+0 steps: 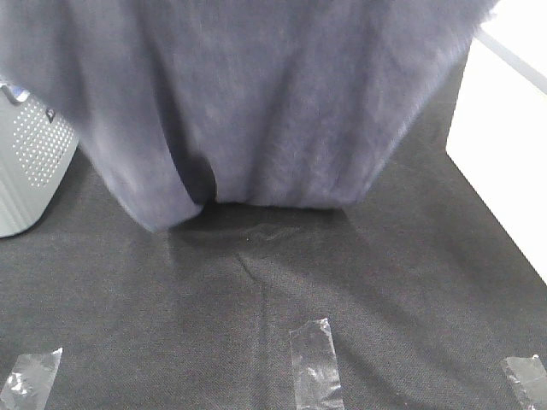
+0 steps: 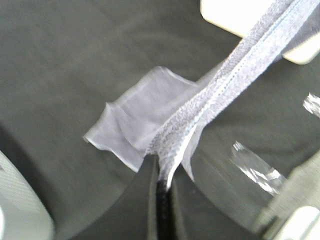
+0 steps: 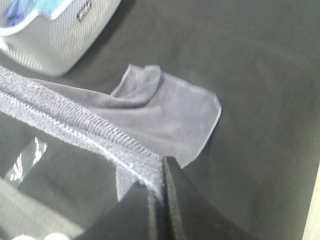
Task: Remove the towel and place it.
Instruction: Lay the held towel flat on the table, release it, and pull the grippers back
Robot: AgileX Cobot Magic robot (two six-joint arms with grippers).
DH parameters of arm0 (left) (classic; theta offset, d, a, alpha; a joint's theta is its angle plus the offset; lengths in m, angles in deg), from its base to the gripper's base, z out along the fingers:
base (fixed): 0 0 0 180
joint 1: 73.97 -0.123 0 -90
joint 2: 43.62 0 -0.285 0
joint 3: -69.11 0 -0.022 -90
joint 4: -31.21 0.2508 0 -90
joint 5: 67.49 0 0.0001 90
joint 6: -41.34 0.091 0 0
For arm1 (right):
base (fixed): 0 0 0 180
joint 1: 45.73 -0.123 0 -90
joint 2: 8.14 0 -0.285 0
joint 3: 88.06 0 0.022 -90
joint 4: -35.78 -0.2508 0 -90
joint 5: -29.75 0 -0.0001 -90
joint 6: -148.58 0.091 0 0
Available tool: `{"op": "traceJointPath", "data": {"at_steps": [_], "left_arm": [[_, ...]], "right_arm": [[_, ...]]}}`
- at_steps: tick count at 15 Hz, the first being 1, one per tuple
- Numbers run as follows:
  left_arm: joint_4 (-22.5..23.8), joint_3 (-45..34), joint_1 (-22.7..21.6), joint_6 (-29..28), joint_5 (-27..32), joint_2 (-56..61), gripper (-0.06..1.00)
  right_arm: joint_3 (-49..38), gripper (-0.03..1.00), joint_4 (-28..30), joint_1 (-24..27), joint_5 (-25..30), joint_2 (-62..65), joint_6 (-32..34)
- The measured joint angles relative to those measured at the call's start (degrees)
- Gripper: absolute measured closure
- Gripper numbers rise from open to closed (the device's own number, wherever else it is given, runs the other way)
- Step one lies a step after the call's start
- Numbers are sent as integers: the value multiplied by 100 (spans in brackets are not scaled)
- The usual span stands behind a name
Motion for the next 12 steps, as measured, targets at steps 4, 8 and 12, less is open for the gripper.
{"op": "traceJointPath", "data": {"at_steps": [4, 8, 12], "left_arm": [[17, -745, -17, -281, -6, 647, 94], [-235, -831, -17, -453, 11, 1249, 94], [-814, -1885, -40, -602, 29, 1536, 94]], "right_arm": [[-510, 95, 201, 6, 40, 481, 0], [-888, 95, 126, 17, 40, 1180, 6], [-1948, 95, 103, 29, 46, 1919, 138]]}}
